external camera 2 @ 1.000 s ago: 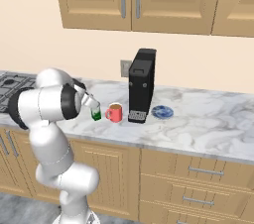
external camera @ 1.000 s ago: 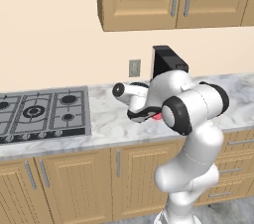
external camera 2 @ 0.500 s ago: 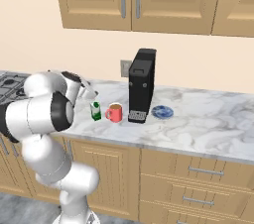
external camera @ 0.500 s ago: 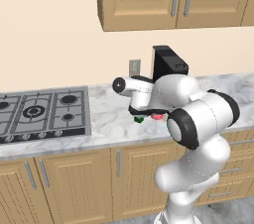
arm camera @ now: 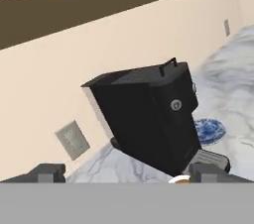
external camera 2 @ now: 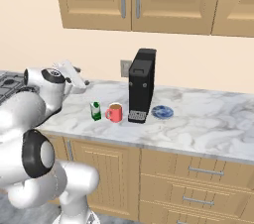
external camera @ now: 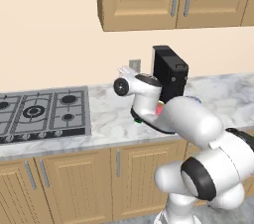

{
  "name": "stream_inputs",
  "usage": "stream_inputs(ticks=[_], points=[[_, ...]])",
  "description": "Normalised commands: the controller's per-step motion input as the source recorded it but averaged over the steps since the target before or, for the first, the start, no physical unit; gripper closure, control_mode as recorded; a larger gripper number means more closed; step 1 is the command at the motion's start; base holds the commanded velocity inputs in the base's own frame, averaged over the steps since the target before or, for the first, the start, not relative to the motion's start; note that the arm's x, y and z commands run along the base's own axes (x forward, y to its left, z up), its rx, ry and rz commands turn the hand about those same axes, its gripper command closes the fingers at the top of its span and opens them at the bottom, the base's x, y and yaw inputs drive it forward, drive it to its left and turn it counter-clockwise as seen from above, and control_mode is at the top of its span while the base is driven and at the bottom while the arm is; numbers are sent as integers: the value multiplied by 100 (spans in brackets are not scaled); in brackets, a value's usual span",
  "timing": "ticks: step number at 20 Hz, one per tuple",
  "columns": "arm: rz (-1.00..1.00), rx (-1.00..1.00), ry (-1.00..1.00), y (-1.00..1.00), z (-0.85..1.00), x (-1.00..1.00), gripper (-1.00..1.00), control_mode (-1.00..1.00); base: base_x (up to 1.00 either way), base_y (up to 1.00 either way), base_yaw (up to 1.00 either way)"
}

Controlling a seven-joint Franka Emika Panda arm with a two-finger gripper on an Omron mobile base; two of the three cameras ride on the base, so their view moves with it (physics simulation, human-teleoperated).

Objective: Take a sugar cube from the saucer and place it inside the coffee. Then, grab milk from the fridge and place it next to the coffee on the counter to sweeten the coffee.

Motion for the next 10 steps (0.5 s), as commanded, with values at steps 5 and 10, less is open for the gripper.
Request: stream_inputs(ticks=[5, 10], points=[[0, -1, -39, 6, 82, -100, -100, -100, 0, 0, 0], [0, -6, -52, 13, 82, -100, -100, -100, 0, 0, 0]])
